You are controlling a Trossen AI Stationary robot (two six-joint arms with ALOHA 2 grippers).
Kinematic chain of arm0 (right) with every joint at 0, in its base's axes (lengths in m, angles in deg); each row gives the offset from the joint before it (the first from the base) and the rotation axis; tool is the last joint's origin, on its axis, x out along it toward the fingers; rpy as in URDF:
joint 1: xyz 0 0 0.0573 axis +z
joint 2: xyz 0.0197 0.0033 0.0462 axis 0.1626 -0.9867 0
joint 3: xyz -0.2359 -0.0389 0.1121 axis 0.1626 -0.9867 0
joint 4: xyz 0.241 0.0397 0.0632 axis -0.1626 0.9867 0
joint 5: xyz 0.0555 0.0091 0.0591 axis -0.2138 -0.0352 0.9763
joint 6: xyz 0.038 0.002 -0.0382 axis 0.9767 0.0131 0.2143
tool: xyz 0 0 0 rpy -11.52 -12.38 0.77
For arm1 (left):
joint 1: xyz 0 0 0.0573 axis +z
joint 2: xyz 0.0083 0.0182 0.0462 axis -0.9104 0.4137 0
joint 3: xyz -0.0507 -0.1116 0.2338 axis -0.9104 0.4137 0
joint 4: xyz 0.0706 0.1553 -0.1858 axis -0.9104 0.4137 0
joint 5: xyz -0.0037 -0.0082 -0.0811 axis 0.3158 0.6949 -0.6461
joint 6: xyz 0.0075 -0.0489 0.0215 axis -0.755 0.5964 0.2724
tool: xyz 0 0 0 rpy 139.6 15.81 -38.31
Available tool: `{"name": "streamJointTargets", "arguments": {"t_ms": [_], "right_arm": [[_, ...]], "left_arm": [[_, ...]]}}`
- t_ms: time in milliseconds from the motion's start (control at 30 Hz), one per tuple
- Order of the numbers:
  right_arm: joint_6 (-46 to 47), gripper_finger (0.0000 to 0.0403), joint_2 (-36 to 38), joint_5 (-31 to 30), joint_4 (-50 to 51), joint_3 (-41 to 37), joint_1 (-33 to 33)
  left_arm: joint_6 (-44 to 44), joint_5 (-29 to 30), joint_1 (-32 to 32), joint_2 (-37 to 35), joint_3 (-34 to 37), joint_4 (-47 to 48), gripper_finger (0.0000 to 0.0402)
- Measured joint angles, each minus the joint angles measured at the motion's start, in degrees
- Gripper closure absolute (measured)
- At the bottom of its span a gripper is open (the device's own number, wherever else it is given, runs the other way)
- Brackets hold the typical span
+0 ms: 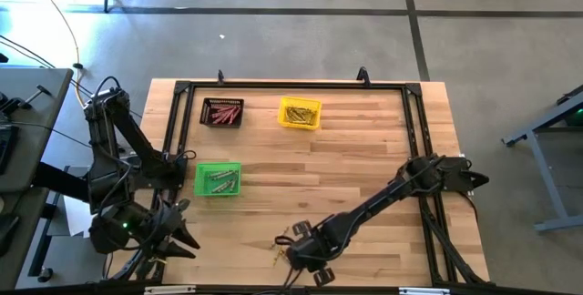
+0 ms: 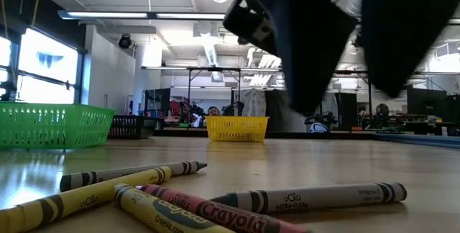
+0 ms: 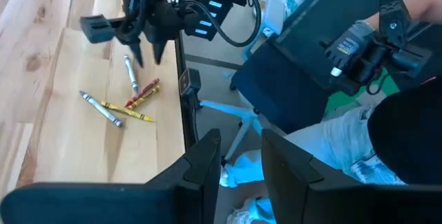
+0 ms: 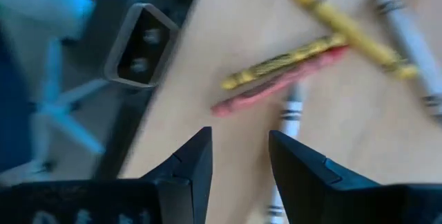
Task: Sort crayons
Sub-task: Put the blue crayon into the green bin
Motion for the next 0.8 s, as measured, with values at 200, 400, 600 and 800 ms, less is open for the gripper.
{"name": "streamJointTargets", "arguments": {"t_ms": [200, 400, 600, 800], "right_arm": [[-0.8, 0.0274, 0.0, -5.0, 0.2, 0.0, -0.3], [-1.1, 0.0274, -1.4, -4.4, 1.1, 0.0, -0.5], [-0.8, 0.0274, -4.1, -3.7, 1.2, 0.0, -0.6], [0.6, 0.0274, -4.3, -8.4, 0.8, 0.0, -0.5]], "left_arm": [[0.0, 0.5, 0.0, 0.0, 0.0, 0.1, 0.0312], [0.0, 1.4, 0.0, 0.0, 0.0, 0.0, 0.0312], [0.1, 1.4, 0.0, 0.0, 0.0, -0.1, 0.0312], [0.1, 1.4, 0.0, 0.0, 0.0, 0.0, 0.0312]]}}
